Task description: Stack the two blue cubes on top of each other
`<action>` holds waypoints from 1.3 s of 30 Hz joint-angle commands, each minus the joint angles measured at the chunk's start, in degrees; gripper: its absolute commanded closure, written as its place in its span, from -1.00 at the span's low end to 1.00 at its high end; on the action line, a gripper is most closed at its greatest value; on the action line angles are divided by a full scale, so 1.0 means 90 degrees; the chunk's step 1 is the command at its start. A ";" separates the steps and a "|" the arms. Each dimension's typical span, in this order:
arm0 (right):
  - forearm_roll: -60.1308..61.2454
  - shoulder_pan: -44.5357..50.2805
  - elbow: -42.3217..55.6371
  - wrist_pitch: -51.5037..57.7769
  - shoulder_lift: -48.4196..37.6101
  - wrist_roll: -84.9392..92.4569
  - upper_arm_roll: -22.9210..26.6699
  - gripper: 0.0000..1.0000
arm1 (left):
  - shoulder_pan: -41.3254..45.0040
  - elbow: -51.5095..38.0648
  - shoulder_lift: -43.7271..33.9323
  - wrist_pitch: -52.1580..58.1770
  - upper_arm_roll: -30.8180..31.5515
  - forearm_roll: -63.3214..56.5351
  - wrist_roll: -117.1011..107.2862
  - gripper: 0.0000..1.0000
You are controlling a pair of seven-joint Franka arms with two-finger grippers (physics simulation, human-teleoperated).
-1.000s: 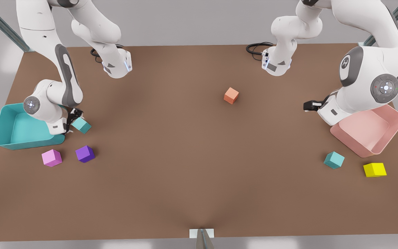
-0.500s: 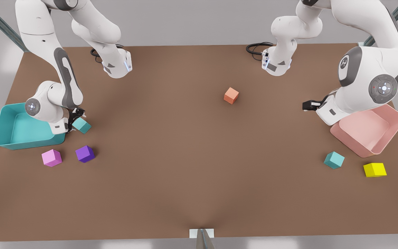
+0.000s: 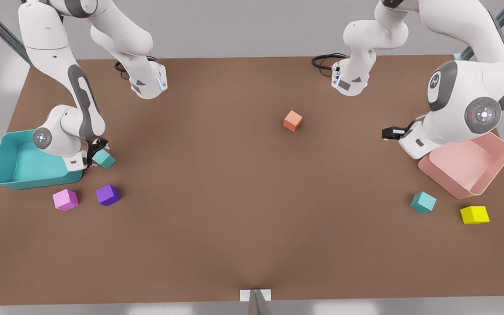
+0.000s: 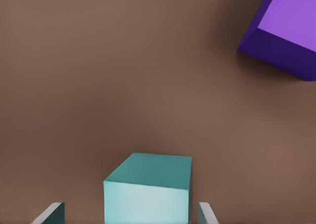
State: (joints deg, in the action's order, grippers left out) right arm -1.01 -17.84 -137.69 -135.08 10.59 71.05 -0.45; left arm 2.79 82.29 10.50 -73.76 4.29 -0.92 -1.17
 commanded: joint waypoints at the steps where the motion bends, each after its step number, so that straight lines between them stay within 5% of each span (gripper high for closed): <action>1: 0.0005 -0.0010 0.0005 -0.0118 0.0053 -0.0043 -0.0008 -1.00 | -0.0007 -0.0003 0.0015 0.0022 0.0002 -0.0015 0.0003 -1.00; 18: 0.0005 -0.0166 -0.0004 -0.0753 0.0815 -0.0170 0.0001 -0.99 | -0.0134 0.0007 0.0132 0.0051 -0.0018 -0.0025 0.0023 -1.00; 20: 0.0005 -0.0166 -0.0004 -0.0704 0.0796 -0.0170 -0.0008 -0.87 | -0.0134 0.0017 0.0141 0.0051 -0.0008 -0.0015 0.0023 -1.00; 23: -0.0005 -0.0166 0.0005 -0.0655 0.0766 -0.0150 -0.0008 -0.16 | -0.0232 0.0007 0.0132 0.0041 -0.0018 -0.0035 0.0023 -1.00; 25: -0.0005 -0.0166 0.0015 -0.0645 0.0756 -0.0111 -0.0008 0.02 | -0.0290 -0.0110 0.0132 -0.0008 -0.0027 -0.0044 0.0042 -1.00; 33: 0.0747 0.0019 0.0250 0.0595 0.0220 -0.0296 -0.0575 0.02 | -0.0417 -0.0110 0.0083 0.0032 -0.0037 -0.0015 0.0150 -1.00; 39: 0.1635 0.2478 0.0366 0.1161 -0.0523 -0.2639 -0.0594 0.00 | -0.0437 -0.0120 0.0083 0.0022 -0.0018 -0.0005 0.0150 -1.00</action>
State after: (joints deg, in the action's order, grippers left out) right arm 9.91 1.87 -134.35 -129.60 6.47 65.49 -5.82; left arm -1.11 81.20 11.31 -73.57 4.15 -0.93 -0.46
